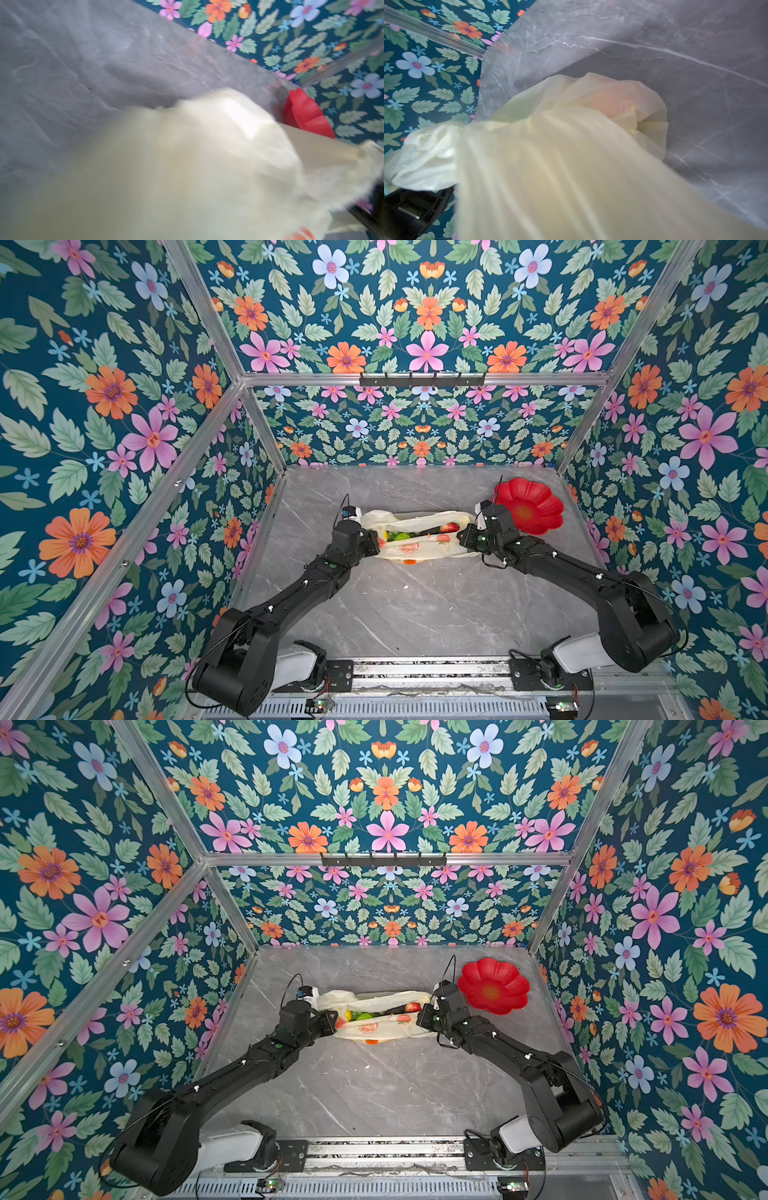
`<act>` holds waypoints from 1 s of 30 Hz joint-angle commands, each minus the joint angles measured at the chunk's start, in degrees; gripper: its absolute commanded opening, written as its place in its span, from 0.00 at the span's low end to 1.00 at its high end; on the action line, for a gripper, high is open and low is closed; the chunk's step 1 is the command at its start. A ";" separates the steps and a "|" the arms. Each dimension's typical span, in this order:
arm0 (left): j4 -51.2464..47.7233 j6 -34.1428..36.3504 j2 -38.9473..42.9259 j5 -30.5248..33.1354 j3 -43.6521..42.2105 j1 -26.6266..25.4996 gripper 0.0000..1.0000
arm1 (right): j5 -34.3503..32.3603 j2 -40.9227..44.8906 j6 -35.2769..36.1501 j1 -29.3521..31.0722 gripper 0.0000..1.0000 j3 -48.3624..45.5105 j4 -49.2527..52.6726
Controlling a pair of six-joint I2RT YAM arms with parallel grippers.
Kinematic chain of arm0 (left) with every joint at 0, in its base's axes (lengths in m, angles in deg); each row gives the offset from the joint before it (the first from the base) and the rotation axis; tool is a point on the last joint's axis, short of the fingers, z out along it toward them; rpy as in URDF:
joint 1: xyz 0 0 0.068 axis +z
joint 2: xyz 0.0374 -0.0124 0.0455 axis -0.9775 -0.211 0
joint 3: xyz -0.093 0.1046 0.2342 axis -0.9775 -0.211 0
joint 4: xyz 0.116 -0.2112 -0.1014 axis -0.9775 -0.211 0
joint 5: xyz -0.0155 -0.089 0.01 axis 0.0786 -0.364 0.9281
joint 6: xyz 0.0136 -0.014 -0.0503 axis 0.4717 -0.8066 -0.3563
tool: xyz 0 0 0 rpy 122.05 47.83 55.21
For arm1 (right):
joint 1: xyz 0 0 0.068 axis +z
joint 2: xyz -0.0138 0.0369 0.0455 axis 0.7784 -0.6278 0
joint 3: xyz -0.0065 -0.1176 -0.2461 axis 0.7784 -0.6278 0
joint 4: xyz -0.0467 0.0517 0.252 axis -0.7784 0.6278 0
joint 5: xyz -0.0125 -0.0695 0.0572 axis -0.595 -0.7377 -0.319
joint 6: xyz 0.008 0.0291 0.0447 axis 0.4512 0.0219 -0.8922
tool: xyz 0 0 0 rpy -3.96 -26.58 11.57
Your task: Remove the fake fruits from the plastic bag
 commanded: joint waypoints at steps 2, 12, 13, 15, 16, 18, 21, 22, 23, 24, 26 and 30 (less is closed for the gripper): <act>-11.24 3.78 3.77 10.65 0.03 -2.79 0.36 | -3.01 0.80 2.41 1.25 0.00 2.57 3.86; -27.65 7.26 11.20 25.88 6.15 -12.60 0.61 | -3.12 -0.12 4.40 1.99 0.00 6.94 7.96; -29.97 8.52 9.97 28.14 9.07 -14.71 0.62 | -3.12 -0.01 4.52 2.08 0.00 7.16 8.27; -34.86 10.09 6.92 32.96 14.28 -18.62 0.63 | -3.20 0.14 4.87 2.29 0.00 7.24 8.64; -37.03 10.62 5.38 34.49 16.42 -20.11 0.65 | -3.28 0.24 5.05 2.34 0.00 7.24 8.76; -38.84 11.75 3.08 36.32 19.20 -20.85 0.68 | -3.53 0.47 5.07 2.61 0.00 7.22 8.93; -39.78 14.97 -1.05 39.00 22.17 -21.05 0.80 | -4.26 0.87 4.82 2.76 0.00 6.86 9.06; -39.95 16.10 -2.67 40.00 23.05 -21.12 0.85 | -4.17 0.95 4.82 2.71 0.00 6.78 9.09; -40.04 16.79 -4.04 40.62 23.85 -21.14 0.89 | -4.17 1.04 4.81 2.79 0.00 6.68 9.01; -40.25 17.63 -5.69 40.55 24.75 -21.08 0.91 | -4.13 1.08 4.81 2.87 0.00 6.65 9.06; -40.42 18.80 -8.40 39.99 26.53 -21.23 0.95 | -4.00 1.14 4.90 2.80 0.00 6.73 9.25; -39.32 19.55 -14.03 44.05 29.16 -20.61 1.00 | -3.64 1.38 5.26 2.87 0.00 6.79 9.27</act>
